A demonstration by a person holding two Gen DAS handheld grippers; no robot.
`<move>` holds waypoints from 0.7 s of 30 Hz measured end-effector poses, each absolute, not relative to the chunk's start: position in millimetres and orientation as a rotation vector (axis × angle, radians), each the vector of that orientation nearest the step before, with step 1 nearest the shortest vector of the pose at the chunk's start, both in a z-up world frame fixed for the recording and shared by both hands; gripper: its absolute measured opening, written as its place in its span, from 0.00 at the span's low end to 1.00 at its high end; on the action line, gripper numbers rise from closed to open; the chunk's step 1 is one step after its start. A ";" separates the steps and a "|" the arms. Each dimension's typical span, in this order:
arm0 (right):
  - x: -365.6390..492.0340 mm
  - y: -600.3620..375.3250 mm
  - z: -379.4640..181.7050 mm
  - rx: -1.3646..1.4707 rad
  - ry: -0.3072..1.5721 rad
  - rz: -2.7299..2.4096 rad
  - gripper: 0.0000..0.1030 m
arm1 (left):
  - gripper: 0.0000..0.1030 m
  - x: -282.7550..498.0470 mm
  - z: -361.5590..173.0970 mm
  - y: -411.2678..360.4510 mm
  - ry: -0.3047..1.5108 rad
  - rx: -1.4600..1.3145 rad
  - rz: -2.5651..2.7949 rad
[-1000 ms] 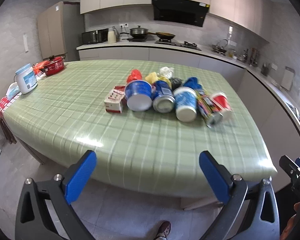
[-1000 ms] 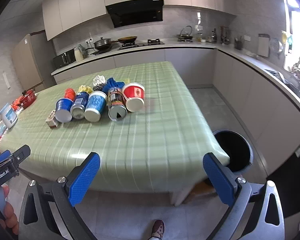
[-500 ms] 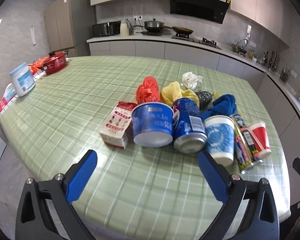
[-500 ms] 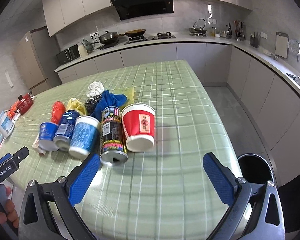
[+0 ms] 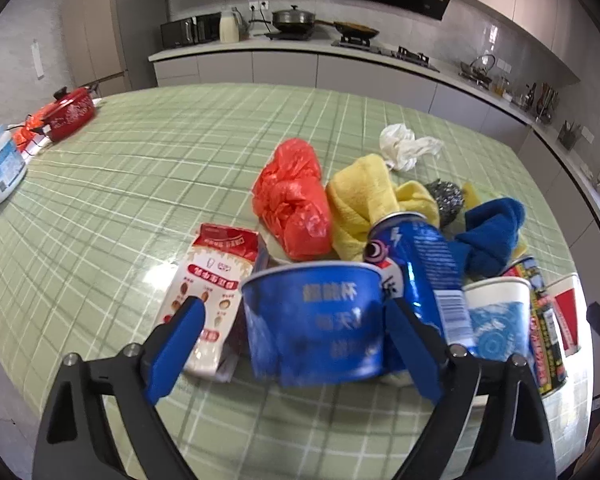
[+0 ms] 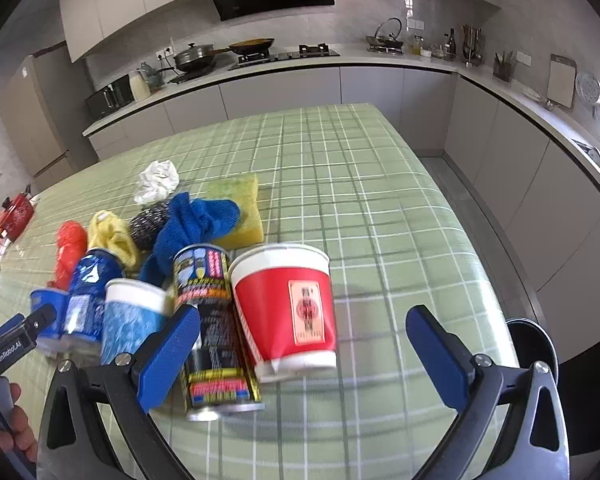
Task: Collect trash
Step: 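Approach the blue paper cup with the left tool while the right tool approaches the red cup, then close the left tool on the blue cup while the right tool grasps the red cup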
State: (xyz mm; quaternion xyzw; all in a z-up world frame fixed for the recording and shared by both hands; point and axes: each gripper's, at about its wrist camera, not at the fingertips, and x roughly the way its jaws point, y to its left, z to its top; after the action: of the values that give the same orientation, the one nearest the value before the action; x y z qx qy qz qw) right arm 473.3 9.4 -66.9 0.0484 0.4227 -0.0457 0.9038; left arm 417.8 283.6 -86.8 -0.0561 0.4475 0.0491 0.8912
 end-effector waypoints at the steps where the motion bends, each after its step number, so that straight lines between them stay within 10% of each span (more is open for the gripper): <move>1: 478.4 8.9 -69.7 0.099 0.880 -0.103 1.00 | 0.89 420.5 -89.5 283.7 0.938 -0.116 0.092; 13: 503.0 5.4 -100.6 0.124 0.953 -0.094 0.98 | 0.78 422.9 -94.0 286.6 0.943 -0.126 0.029; 21: 505.7 -2.6 -115.3 0.188 1.001 -0.025 0.68 | 0.77 415.6 -88.8 285.6 0.914 -0.117 0.017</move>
State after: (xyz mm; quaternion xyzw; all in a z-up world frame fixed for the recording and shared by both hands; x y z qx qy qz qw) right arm 505.7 -2.6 -115.3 0.0898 0.4794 -0.0121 0.8729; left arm 415.6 285.6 -88.8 -0.0567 0.4411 0.0084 0.8956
